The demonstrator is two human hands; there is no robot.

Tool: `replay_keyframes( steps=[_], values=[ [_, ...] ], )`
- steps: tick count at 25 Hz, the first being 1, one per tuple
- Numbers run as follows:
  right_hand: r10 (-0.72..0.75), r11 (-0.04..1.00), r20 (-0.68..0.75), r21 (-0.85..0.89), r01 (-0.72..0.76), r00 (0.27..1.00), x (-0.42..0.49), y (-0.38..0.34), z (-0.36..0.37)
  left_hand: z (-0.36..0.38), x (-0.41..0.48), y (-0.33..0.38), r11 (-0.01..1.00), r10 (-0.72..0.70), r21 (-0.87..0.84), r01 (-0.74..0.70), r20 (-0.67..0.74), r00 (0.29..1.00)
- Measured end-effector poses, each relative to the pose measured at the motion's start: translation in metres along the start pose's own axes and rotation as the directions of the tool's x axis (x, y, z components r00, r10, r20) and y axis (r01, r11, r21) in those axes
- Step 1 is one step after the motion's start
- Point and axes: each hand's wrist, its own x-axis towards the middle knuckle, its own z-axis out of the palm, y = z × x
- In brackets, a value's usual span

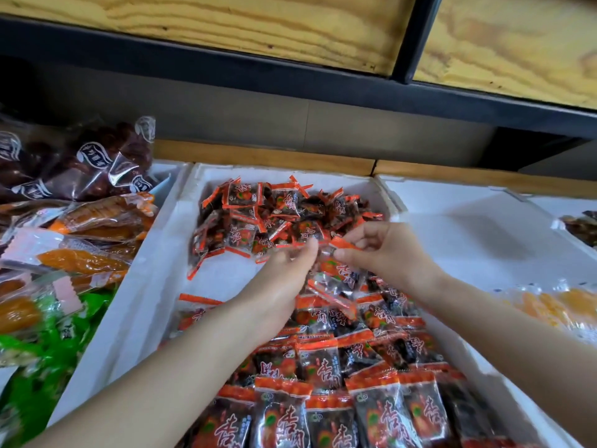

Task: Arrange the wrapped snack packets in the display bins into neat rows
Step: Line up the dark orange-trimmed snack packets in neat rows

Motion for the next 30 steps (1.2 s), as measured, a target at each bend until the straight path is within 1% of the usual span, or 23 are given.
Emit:
replay_keyframes(
  steps=[1, 3, 5, 6, 7, 9, 11, 14, 16, 19, 21, 23, 26, 30],
  values=[
    [0.016, 0.999, 0.009, 0.035, -0.016, 1.0, -0.001, 0.001, 0.005, -0.001, -0.001, -0.001, 1.0, -0.023, -0.01, 0.023, 0.041, 0.999],
    [0.023, 0.996, 0.037, 0.087, -0.026, 0.999, -0.002, 0.002, 0.014, -0.005, -0.003, -0.003, 0.999, 0.012, 0.038, -0.015, 0.08, 0.997],
    [-0.008, 0.996, 0.031, 0.084, 0.005, 0.999, 0.002, 0.003, 0.017, -0.006, -0.007, -0.004, 0.994, 0.074, 0.071, -0.079, 0.069, 0.995],
    [-0.031, 0.998, -0.004, 0.057, 0.031, 1.0, 0.008, 0.008, 0.015, -0.01, -0.006, -0.004, 0.994, 0.098, 0.052, -0.1, 0.035, 0.995],
    [-0.048, 0.999, -0.058, 0.004, 0.048, 0.997, 0.015, 0.014, 0.012, -0.015, -0.005, -0.004, 0.994, 0.112, 0.017, -0.112, -0.003, 0.994],
    [-0.029, 0.984, -0.131, -0.178, 0.006, 0.991, 0.033, 0.041, 0.0, -0.025, 0.001, -0.002, 0.99, 0.114, -0.07, -0.119, -0.078, 0.99],
    [0.061, 0.929, -0.11, -0.357, -0.097, 0.992, 0.049, 0.071, -0.012, -0.033, 0.005, 0.001, 0.983, 0.121, -0.124, -0.137, -0.128, 0.984],
    [0.193, 0.81, -0.075, -0.551, -0.202, 0.978, 0.062, 0.103, -0.014, -0.04, 0.007, 0.0, 0.976, 0.151, -0.133, -0.175, -0.173, 0.973],
    [0.257, 0.745, -0.1, -0.613, -0.263, 0.961, 0.071, 0.111, -0.008, -0.043, 0.01, 0.0, 0.971, 0.168, -0.14, -0.194, -0.181, 0.969],
    [0.315, 0.698, -0.129, -0.639, -0.322, 0.94, 0.082, 0.113, 0.005, -0.046, 0.013, -0.002, 0.968, 0.169, -0.16, -0.194, -0.158, 0.973],
    [0.287, 0.7, -0.137, -0.646, -0.305, 0.948, 0.083, 0.112, 0.009, -0.046, 0.015, -0.004, 0.964, 0.175, -0.175, -0.199, -0.141, 0.974],
    [0.216, 0.696, -0.154, -0.668, -0.263, 0.964, 0.08, 0.108, 0.01, -0.044, 0.016, -0.005, 0.965, 0.173, -0.175, -0.195, -0.132, 0.976],
    [0.103, 0.687, -0.162, -0.701, -0.188, 0.981, 0.074, 0.097, 0.005, -0.043, 0.021, -0.009, 0.978, 0.147, -0.13, -0.165, -0.138, 0.979],
    [0.022, 0.798, -0.203, -0.586, -0.14, 0.979, 0.053, 0.068, -0.005, -0.046, 0.028, -0.014, 0.982, 0.128, -0.112, -0.155, -0.213, 0.969]
  ],
)
